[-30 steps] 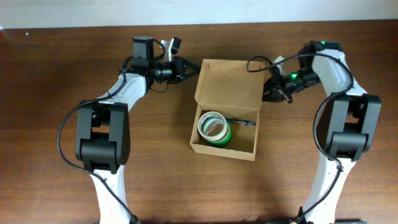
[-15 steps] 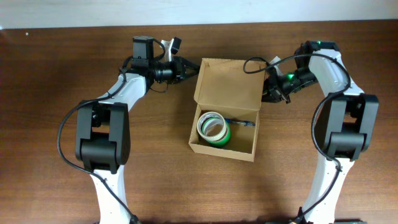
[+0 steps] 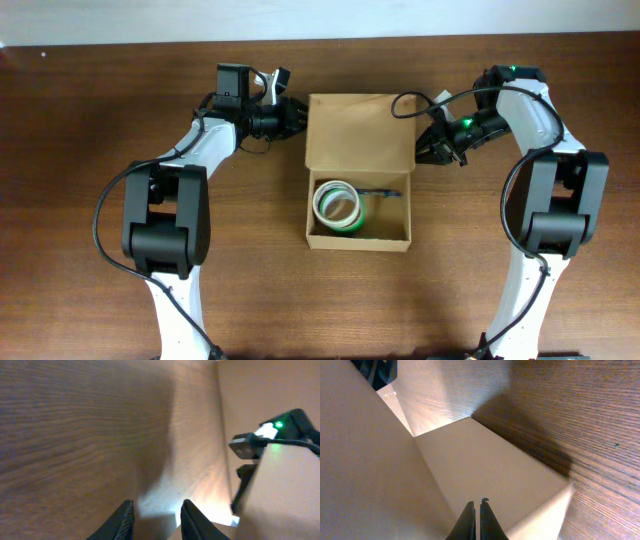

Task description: Pack container

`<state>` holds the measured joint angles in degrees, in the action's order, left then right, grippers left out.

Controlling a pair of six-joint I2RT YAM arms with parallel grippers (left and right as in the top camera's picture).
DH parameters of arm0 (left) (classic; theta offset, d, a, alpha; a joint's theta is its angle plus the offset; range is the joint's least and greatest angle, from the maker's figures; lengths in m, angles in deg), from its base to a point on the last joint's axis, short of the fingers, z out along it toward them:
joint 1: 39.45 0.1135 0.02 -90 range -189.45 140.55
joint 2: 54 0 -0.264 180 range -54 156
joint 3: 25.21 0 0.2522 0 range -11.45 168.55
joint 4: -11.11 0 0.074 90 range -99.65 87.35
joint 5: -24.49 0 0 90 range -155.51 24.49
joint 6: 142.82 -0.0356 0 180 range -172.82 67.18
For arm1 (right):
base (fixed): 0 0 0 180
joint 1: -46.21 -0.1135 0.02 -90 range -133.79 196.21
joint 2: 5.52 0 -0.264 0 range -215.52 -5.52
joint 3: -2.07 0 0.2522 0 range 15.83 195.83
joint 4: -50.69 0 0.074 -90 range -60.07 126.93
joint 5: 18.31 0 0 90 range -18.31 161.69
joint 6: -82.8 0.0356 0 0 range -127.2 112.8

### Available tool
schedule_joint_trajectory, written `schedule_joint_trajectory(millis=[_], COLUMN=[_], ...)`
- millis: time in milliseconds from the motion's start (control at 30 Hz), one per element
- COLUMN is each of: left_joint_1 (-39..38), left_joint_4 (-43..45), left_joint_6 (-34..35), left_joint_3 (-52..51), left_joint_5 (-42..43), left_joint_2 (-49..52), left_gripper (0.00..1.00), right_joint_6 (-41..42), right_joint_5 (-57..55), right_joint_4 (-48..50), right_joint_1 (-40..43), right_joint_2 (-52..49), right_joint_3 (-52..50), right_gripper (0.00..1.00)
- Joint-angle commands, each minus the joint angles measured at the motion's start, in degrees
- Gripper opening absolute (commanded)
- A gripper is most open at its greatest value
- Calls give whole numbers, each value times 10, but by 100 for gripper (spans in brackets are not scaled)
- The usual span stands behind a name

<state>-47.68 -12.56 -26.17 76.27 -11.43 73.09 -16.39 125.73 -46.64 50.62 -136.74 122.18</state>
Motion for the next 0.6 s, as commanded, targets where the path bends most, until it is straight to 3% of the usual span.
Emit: schedule_joint_trajectory(millis=[0,233,567], left_joint_1=[0,-9,-11], left_joint_4=[-2,-1,72], left_joint_6=[-30,-30,-7], left_joint_3=[8,8,8], left_joint_5=[-29,-2,161], left_joint_2=[19,28,28], left_gripper=[30,30,30], right_joint_6=[-9,-9,-9], right_joint_5=[6,3,-7], right_joint_4=[0,0,-1], right_joint_1=[-3,-3,1], right_joint_2=[-4,-4,-4], right_joint_3=[11,11,11], right_gripper=[4,4,4])
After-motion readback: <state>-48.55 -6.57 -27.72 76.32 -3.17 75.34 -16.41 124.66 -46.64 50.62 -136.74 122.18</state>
